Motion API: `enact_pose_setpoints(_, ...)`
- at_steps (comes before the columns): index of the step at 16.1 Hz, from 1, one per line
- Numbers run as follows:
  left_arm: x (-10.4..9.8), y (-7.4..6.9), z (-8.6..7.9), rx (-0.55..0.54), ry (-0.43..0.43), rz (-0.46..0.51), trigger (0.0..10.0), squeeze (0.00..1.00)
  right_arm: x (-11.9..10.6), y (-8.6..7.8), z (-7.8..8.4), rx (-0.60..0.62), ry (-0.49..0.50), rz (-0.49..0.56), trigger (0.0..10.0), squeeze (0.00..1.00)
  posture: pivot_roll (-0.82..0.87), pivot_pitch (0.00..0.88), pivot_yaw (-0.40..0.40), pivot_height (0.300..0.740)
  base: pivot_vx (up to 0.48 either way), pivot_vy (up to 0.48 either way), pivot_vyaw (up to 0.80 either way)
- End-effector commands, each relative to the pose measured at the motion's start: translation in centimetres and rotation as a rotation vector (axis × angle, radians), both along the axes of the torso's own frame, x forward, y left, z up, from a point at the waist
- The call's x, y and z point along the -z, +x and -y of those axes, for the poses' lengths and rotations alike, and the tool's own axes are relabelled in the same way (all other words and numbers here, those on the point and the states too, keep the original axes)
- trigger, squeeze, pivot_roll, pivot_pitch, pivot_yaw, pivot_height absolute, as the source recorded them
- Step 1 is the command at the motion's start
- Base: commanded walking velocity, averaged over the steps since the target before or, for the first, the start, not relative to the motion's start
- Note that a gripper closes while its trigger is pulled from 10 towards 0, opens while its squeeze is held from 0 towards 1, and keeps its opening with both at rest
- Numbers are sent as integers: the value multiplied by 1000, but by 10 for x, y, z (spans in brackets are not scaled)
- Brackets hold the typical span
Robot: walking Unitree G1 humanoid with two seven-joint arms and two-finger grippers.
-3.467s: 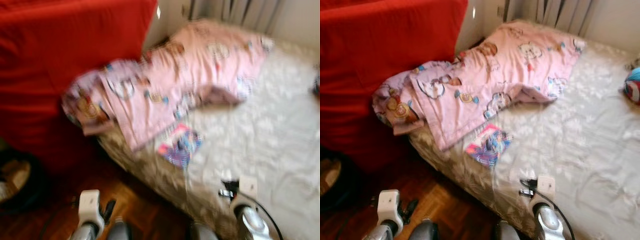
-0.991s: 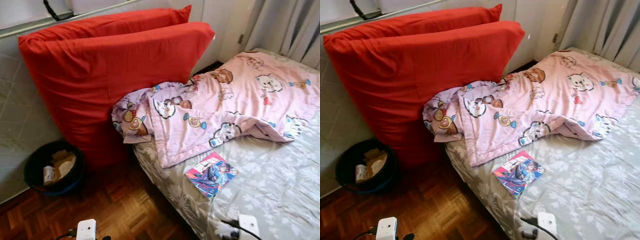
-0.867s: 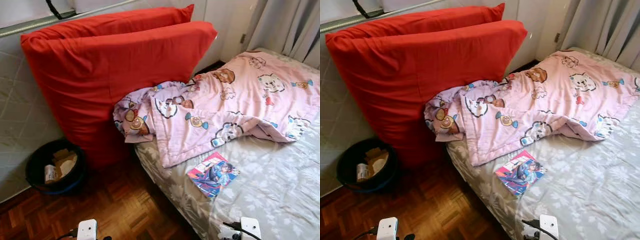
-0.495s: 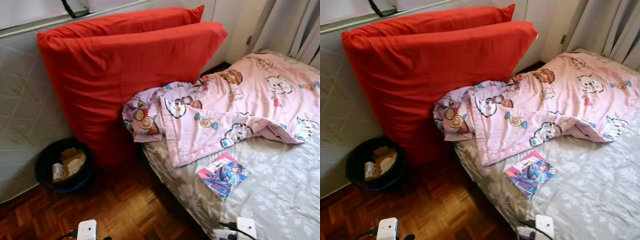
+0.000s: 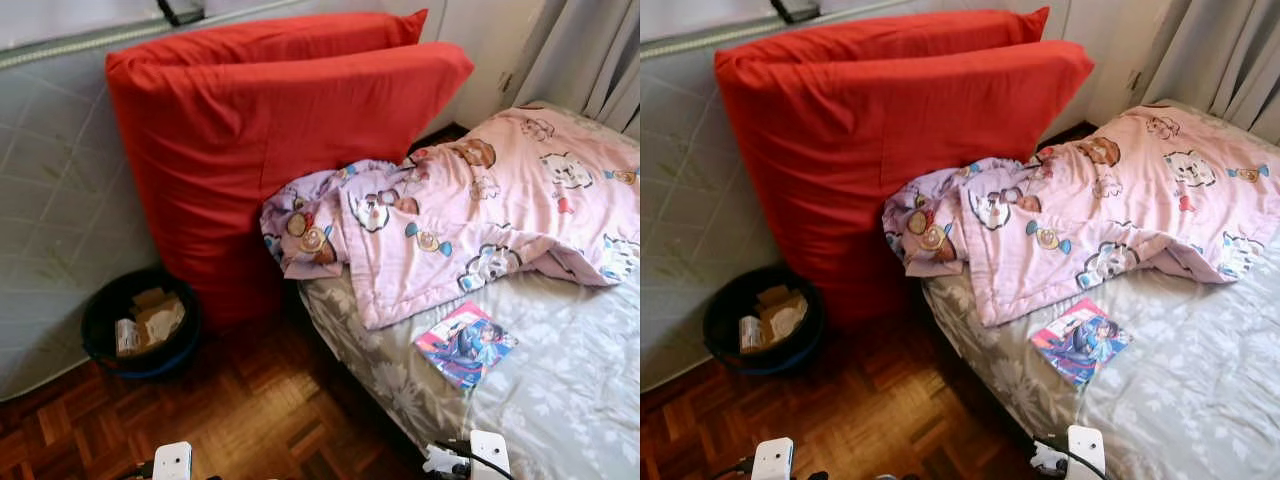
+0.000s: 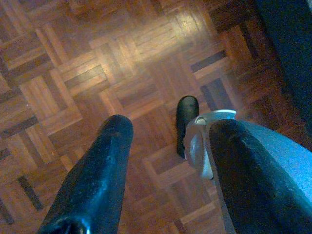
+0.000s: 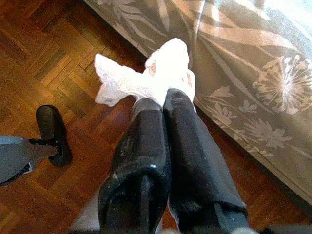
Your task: Clean up the room
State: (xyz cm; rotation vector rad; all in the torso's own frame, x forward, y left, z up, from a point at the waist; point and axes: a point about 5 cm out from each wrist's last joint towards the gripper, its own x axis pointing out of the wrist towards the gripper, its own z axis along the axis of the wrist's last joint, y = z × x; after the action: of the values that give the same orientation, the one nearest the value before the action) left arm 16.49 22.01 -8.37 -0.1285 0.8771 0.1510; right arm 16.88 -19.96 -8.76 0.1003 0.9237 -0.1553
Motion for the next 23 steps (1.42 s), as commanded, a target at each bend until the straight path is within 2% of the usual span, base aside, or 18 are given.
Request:
enact_pose_setpoints(1,4,-9,0,3,3,-32,10000,0,2,-8,10,21,-8,-31,10000,0,21,149,-16,740,0,311,0)
enact_pose_setpoints(7,4,-9,0,2,2,-31,10000,0,3,-13,17,28,-12,-39,10000,0,22,159,-17,740,0,309,0)
enact_pose_setpoints(13,5,-11,1,2,1,-37,10000,0,7,-16,-2,13,1,-49,10000,0,23,167,-15,740,0,307,0)
enact_pose_setpoints(17,5,-14,-3,-1,4,-41,10000,0,8,-17,-8,9,9,-48,10000,0,24,167,-14,740,0,304,0)
enact_pose_setpoints(23,3,-14,-15,-12,11,-42,10000,0,6,-19,8,20,-3,-45,10000,0,24,159,-14,740,0,300,0)
